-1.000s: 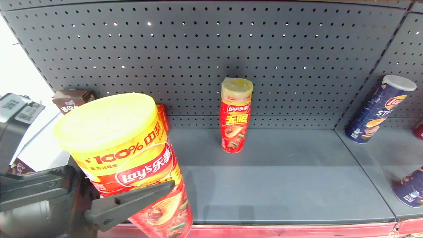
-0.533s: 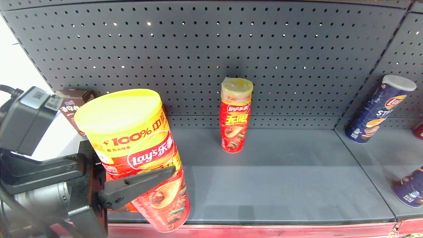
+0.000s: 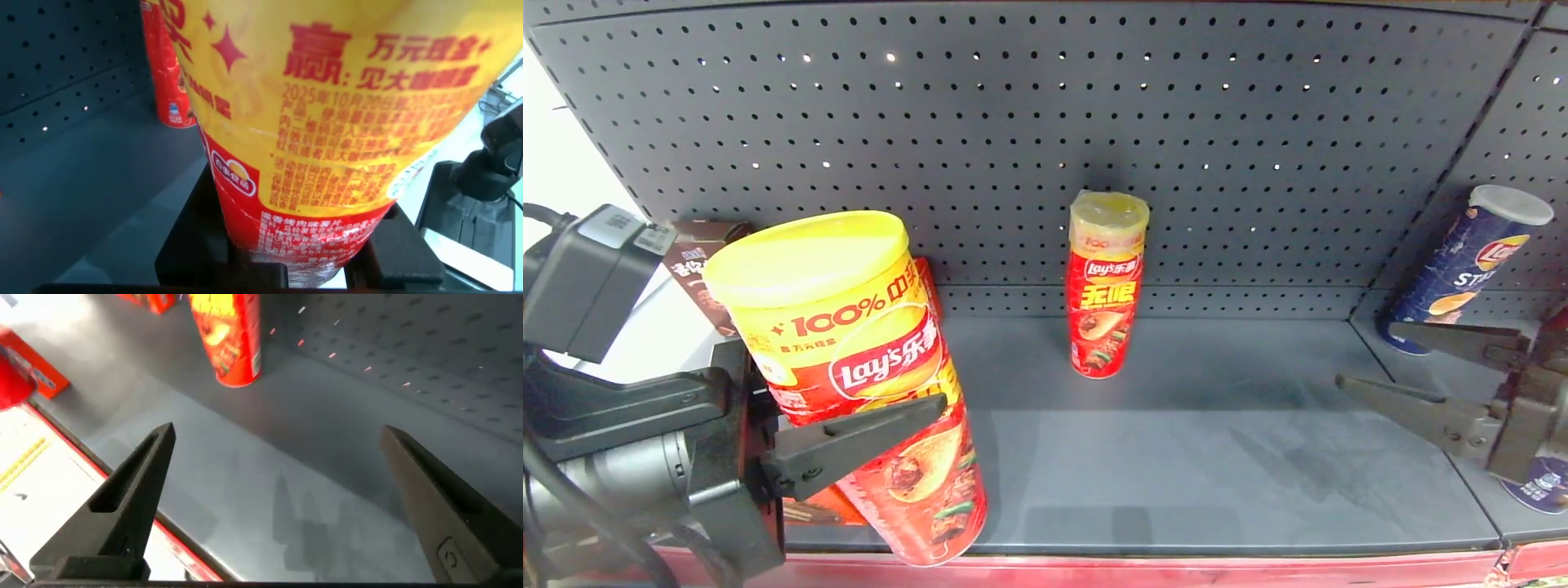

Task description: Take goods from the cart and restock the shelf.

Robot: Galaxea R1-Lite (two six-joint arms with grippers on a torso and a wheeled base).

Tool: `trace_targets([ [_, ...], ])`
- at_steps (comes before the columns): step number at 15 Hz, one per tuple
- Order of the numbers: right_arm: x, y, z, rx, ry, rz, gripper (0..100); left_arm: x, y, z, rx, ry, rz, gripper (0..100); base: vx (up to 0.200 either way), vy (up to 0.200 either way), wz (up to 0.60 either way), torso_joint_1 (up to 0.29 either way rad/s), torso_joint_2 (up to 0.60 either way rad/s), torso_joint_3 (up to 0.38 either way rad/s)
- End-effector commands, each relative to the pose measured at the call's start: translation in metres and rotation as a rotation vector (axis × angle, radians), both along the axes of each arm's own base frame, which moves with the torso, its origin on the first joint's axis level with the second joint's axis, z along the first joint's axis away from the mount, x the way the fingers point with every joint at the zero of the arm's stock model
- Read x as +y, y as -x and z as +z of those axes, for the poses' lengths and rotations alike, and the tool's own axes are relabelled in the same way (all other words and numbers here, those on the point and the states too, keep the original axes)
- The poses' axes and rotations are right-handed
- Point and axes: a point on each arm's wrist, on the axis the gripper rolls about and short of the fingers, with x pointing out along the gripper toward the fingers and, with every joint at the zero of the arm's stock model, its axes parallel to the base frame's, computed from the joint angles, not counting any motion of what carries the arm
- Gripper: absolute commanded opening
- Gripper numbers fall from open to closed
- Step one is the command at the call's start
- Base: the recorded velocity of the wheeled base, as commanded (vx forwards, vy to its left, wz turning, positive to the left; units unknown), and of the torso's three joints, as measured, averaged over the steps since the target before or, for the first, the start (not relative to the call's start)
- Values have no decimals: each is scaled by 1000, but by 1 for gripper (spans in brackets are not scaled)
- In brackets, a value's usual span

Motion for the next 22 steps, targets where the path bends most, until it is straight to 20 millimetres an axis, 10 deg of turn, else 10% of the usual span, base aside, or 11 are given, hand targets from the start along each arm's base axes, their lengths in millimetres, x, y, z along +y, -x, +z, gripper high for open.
trace_targets([
  [1,17,-35,-21,93,36,25,100,0,0,0,0,1,1,0,0,0,0,0,0,0],
  [10,56,-141,-16,-76,-25,457,100,0,0,0,3,1,-6,0,0,0,0,0,0,0],
  [22,94,-218,-32,-183,-62,723,100,-2,-1,-1,20,7,-28,0,0,0,0,0,0,0],
])
